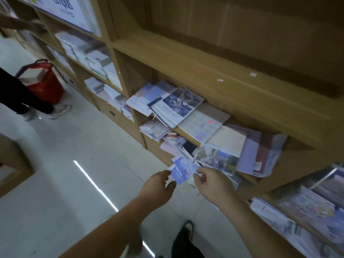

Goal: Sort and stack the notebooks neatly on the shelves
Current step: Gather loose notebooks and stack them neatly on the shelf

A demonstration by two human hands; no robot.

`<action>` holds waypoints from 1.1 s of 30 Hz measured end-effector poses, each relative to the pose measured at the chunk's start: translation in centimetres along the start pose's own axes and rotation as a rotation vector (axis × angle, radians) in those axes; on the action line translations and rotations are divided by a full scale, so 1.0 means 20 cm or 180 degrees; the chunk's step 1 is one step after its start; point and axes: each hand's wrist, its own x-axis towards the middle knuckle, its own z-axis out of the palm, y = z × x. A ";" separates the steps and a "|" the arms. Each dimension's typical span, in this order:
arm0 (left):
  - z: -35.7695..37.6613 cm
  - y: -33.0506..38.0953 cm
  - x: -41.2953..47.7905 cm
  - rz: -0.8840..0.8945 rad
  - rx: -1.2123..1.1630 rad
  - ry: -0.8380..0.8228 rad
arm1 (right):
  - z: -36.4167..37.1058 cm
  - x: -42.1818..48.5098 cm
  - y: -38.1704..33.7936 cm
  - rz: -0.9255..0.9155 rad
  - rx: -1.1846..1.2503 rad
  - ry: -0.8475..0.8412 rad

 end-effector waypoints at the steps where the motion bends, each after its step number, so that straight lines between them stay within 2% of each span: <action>1: -0.03 -0.02 0.08 -0.0014 0.0005 -0.0005 | 0.01 0.09 -0.01 -0.0018 0.0050 0.0042; 9: -0.36 -0.12 0.55 -0.0142 -0.0043 0.0006 | 0.09 0.62 -0.23 -0.0153 0.0484 -0.0113; 16: -0.68 -0.31 1.07 0.0197 0.0089 -0.0181 | 0.24 1.05 -0.41 0.0167 0.0425 0.0398; 21: -0.80 -0.60 1.53 0.0512 0.0170 -0.0482 | 0.54 1.31 -0.56 0.0509 0.0484 0.0798; 27: -0.61 -1.00 1.90 0.0606 -0.0059 -0.0750 | 1.02 1.59 -0.58 0.0625 0.0155 0.0882; 33: -0.03 -1.40 2.32 0.0773 -0.0423 -0.0632 | 1.60 1.94 -0.21 0.0462 0.0400 0.1365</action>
